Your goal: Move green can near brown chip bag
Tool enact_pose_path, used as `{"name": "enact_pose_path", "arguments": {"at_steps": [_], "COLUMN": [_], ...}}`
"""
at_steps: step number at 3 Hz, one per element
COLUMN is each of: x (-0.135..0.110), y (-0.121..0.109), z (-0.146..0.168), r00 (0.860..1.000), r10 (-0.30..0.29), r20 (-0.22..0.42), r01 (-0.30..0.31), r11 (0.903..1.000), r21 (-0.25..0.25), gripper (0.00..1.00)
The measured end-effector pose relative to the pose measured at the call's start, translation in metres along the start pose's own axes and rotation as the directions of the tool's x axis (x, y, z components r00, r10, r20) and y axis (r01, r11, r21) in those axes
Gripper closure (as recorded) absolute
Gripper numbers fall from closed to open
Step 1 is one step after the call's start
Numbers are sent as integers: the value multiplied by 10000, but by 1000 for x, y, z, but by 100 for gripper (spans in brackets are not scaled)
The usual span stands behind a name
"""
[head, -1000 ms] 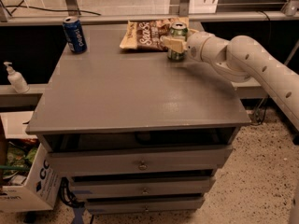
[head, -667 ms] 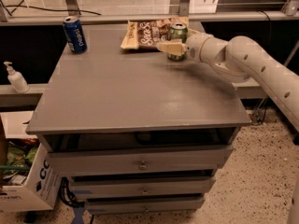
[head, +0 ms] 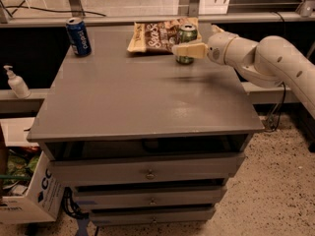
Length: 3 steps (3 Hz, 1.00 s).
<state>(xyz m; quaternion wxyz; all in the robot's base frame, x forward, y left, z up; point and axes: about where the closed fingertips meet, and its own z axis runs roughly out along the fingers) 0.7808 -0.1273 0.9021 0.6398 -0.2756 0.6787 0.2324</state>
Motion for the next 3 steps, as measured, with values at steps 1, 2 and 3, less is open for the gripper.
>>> {"name": "enact_pose_path", "arguments": {"at_steps": [1,2,3], "x": [-12,-23,-23], "y": [10,25,25], "z": [-38,-127,-126], "r00": [9998,9972,9972], "r10": [-221,-728,-728], "r20": [7,-158,-158], "r01": [222,705,705], "r11": [9989,9906,9905], "r21": [-424,-1176,-1177], "gripper": [0,0,0]}}
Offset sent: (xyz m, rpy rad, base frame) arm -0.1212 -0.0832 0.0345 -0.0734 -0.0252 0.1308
